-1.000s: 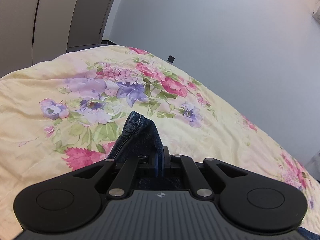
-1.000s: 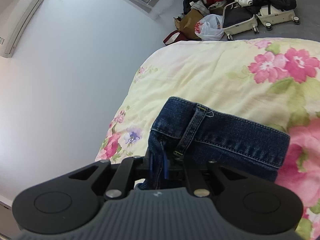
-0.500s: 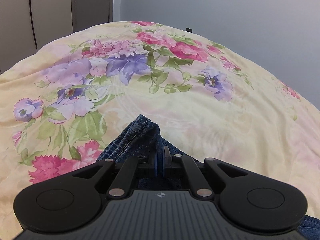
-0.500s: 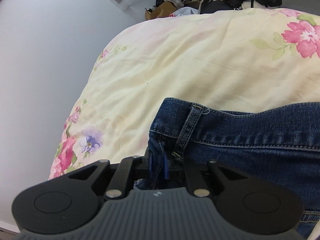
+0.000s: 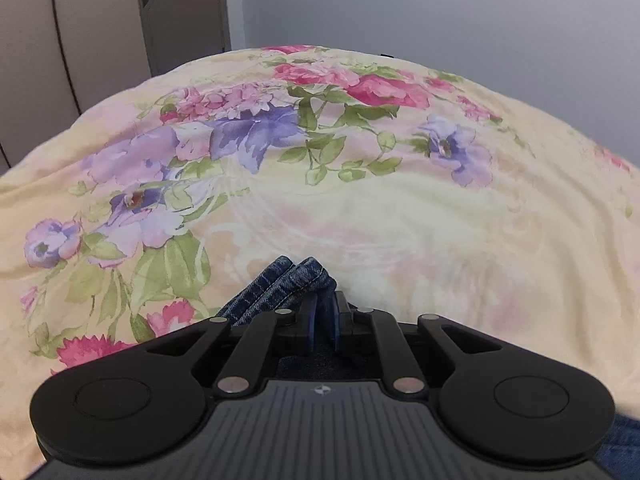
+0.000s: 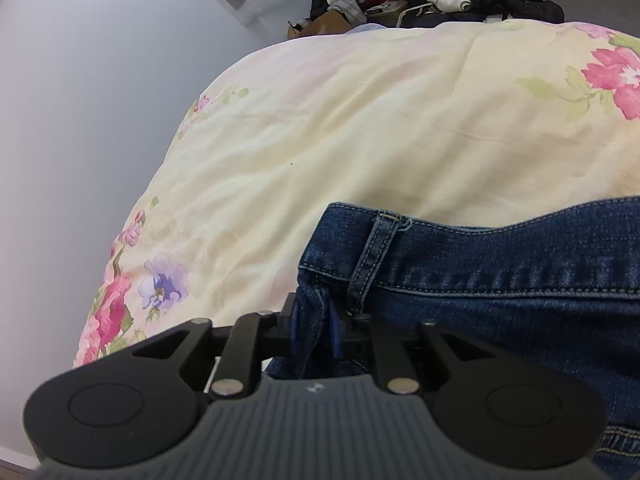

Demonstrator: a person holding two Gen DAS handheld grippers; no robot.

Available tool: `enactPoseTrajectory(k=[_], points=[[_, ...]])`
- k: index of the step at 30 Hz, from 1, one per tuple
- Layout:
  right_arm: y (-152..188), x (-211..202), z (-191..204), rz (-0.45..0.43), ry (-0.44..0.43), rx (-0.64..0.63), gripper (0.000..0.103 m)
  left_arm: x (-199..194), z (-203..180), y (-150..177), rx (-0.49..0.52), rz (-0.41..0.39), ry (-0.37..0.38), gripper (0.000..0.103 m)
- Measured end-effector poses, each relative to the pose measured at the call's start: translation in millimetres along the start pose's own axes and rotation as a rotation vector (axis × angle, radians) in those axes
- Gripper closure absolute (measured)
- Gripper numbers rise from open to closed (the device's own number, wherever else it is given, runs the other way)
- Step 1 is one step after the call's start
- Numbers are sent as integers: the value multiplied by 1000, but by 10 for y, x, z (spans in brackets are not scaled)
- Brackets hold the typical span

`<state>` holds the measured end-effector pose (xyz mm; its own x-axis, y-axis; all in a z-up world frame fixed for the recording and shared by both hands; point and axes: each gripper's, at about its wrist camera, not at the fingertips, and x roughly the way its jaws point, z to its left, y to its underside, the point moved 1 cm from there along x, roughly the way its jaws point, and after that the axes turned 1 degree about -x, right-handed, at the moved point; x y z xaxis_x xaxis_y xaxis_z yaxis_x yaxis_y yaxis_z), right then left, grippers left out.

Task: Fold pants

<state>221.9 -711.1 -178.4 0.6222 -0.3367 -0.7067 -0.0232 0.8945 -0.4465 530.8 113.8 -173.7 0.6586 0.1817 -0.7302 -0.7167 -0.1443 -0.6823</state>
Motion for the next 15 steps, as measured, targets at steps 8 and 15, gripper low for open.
enactPoseTrajectory(k=[8, 15], points=[[-111, -415, 134, -65, -2, -62, 19, -321, 131, -287, 104, -134, -43, 79], [477, -803, 629, -48, -279, -349, 20, -722, 421, -116, 62, -127, 93, 79]])
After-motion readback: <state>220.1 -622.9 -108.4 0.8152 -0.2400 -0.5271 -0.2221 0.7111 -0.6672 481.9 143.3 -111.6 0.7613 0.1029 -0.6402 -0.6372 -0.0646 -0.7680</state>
